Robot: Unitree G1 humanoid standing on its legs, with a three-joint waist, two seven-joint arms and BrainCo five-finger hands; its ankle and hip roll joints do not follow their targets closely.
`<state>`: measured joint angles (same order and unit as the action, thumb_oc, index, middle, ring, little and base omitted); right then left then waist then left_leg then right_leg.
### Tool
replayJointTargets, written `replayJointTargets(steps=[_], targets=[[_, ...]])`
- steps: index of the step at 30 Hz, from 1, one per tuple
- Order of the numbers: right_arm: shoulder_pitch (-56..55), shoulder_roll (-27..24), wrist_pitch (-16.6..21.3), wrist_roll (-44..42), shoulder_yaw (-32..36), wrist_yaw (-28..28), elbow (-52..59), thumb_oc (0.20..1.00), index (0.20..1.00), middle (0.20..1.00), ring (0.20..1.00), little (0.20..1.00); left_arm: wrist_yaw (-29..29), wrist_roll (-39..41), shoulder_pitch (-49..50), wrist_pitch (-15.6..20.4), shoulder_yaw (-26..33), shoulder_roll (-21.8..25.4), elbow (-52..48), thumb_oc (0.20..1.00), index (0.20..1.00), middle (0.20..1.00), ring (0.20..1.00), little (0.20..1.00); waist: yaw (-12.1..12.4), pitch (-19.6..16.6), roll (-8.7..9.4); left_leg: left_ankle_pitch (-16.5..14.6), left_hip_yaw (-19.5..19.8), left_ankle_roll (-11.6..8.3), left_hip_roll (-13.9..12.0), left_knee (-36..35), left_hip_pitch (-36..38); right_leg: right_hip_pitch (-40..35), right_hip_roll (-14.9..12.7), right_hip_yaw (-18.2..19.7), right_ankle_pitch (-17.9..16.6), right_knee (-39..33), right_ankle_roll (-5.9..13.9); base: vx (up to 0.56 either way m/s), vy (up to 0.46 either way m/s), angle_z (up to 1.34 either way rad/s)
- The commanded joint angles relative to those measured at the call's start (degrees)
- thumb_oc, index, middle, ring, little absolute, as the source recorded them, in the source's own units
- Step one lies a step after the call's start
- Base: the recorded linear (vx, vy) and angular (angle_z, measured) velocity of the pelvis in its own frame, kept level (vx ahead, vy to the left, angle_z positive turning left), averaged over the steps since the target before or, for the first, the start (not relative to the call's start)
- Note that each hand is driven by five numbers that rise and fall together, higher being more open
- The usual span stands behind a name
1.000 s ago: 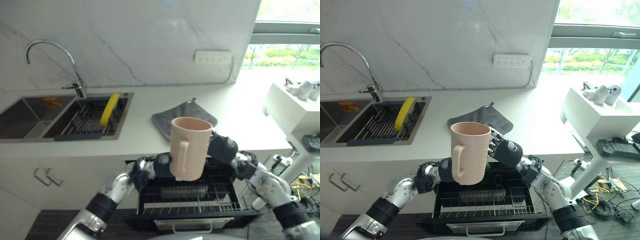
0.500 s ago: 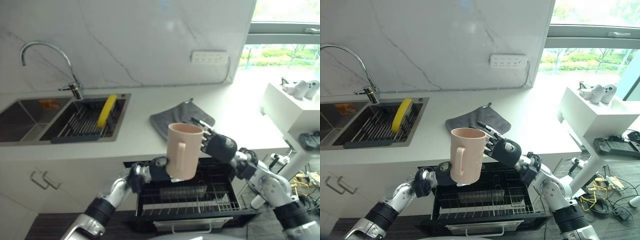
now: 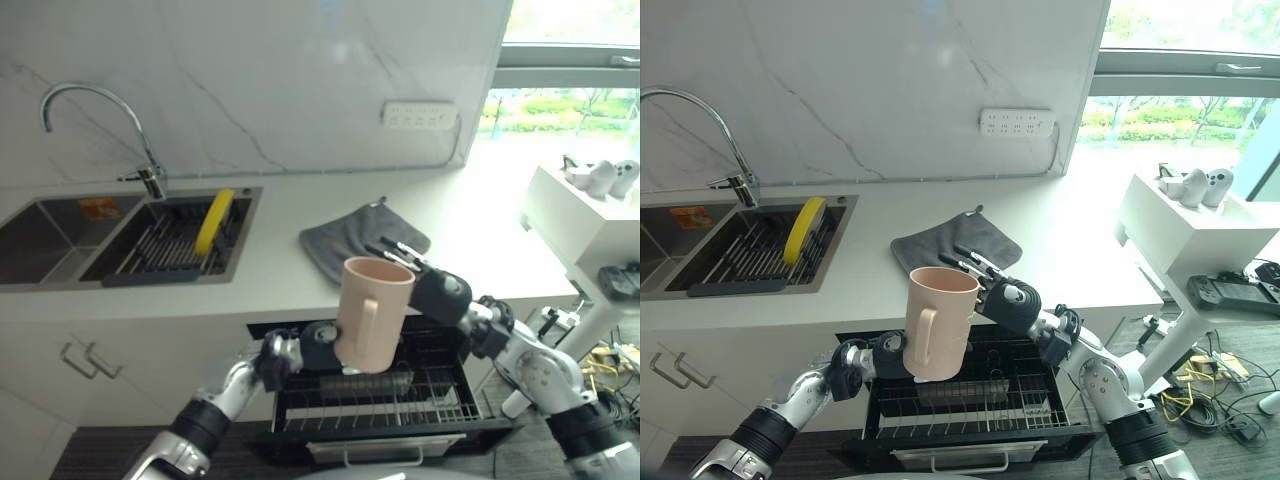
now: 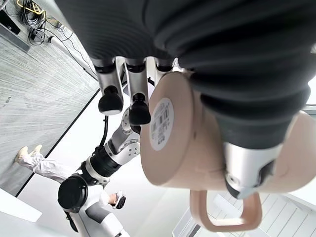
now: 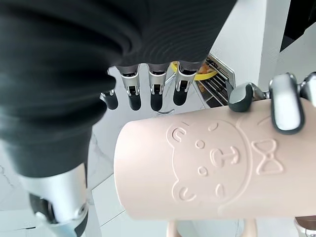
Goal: Place the dishes in the dishwasher.
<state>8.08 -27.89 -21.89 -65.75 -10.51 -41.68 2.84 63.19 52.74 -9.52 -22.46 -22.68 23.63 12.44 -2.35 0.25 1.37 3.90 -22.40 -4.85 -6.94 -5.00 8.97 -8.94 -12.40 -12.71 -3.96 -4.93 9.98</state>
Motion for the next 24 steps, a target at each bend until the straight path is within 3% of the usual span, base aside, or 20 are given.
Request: replayJointTargets(steps=[1,16,24], targets=[[2.81,-1.12,1.66,0.09,1.5,-2.04,1.83,1.0,1.0,1.0,1.0,1.0,0.56,1.68,-4.26,1.89,-1.75,0.22,0.84,0.2,0.2,0.2,0.2,0.2,1.43,0.38,-0.73,-5.34,3.3,0.6,-1.32,5.04,0.27,2.23,-1.59,-1.87,4.12,7.35,0.48,0.0,0.0,0.0],[2.66,-3.88,-2.71,3.76,-2.1,-6.74,2.19,1.0,1.0,1.0,1.0,1.0,0.11,3.37,-4.28,1.68,-3.22,2.54,-0.87,0.2,0.2,0.2,0.2,0.2,2.12,0.63,-0.46,-5.5,4.94,0.86,-0.62,5.14,0.13,2.19,-1.29,-1.31,4.23,7.59,0.41,0.0,0.001,0.01],[2.96,-4.81,-4.01,3.85,-3.41,-6.41,3.33,1.0,1.0,1.0,1.0,1.0,0.26,3.64,-4.38,2.12,-3.85,2.92,-0.66,0.2,0.2,0.2,0.2,0.2,2.14,0.66,-0.29,-5.51,5.23,0.96,-0.43,5.14,0.18,2.16,-1.13,-1.05,4.26,7.66,0.37,0.0,0.0,0.0]])
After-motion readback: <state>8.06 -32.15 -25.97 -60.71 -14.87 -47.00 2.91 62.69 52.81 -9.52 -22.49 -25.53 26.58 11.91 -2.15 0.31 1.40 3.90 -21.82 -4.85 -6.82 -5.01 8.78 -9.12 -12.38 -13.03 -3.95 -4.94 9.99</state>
